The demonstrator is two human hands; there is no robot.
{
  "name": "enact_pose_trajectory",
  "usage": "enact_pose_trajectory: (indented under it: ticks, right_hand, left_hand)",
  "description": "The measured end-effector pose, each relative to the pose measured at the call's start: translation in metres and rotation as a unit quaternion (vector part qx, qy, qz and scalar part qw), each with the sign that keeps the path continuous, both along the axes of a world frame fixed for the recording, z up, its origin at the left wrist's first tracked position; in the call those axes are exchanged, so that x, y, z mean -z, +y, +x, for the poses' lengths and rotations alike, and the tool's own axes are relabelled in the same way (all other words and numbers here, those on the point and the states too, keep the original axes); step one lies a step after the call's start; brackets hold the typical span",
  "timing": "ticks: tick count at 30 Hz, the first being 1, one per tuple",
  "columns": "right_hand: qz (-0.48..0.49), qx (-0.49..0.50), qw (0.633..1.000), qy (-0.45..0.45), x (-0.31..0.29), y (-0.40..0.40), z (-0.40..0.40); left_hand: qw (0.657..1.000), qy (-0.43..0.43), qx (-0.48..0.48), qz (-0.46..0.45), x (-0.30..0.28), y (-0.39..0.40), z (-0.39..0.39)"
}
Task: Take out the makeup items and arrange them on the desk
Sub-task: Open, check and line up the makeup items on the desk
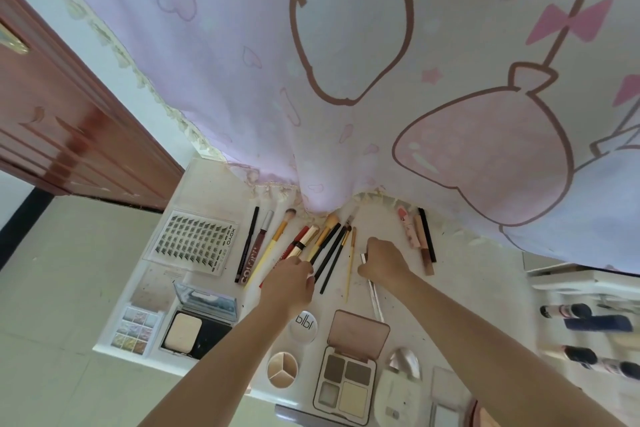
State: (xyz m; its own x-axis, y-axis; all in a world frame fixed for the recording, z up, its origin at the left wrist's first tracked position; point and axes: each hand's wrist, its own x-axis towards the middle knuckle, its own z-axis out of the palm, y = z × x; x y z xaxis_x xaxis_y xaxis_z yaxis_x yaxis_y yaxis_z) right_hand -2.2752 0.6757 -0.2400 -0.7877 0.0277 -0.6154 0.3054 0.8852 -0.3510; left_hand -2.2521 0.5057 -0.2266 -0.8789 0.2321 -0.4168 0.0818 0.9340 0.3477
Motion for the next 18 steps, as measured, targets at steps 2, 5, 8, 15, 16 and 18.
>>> enact_pose_trajectory:
  ticks: [2, 5, 8, 15, 16, 18]
  right_hand:
    - [-0.023, 0.028, 0.999, 0.005, -0.006, 0.006, 0.000]
    - [-0.085, 0.120, 0.989, 0.027, -0.028, 0.027, -0.002]
    - [-0.054, 0.095, 0.992, 0.062, -0.063, 0.055, -0.002]
    - [-0.028, 0.039, 0.982, 0.180, -0.128, 0.099, 0.028]
    - [-0.057, 0.052, 0.977, 0.201, -0.137, 0.104, 0.033]
    - [-0.086, 0.071, 0.961, 0.252, -0.156, 0.115, 0.041]
  left_hand:
    - [1.000, -0.003, 0.008, 0.000, -0.004, 0.004, 0.001]
    - [1.000, -0.008, 0.017, 0.004, -0.014, 0.014, -0.003]
    - [0.998, -0.014, 0.047, 0.035, -0.029, 0.036, -0.010]
    - [0.968, 0.164, 0.166, 0.087, -0.066, 0.106, -0.005]
    - [0.962, 0.190, 0.167, 0.107, -0.073, 0.116, -0.004]
    - [0.961, 0.193, 0.169, 0.103, -0.090, 0.132, -0.002]
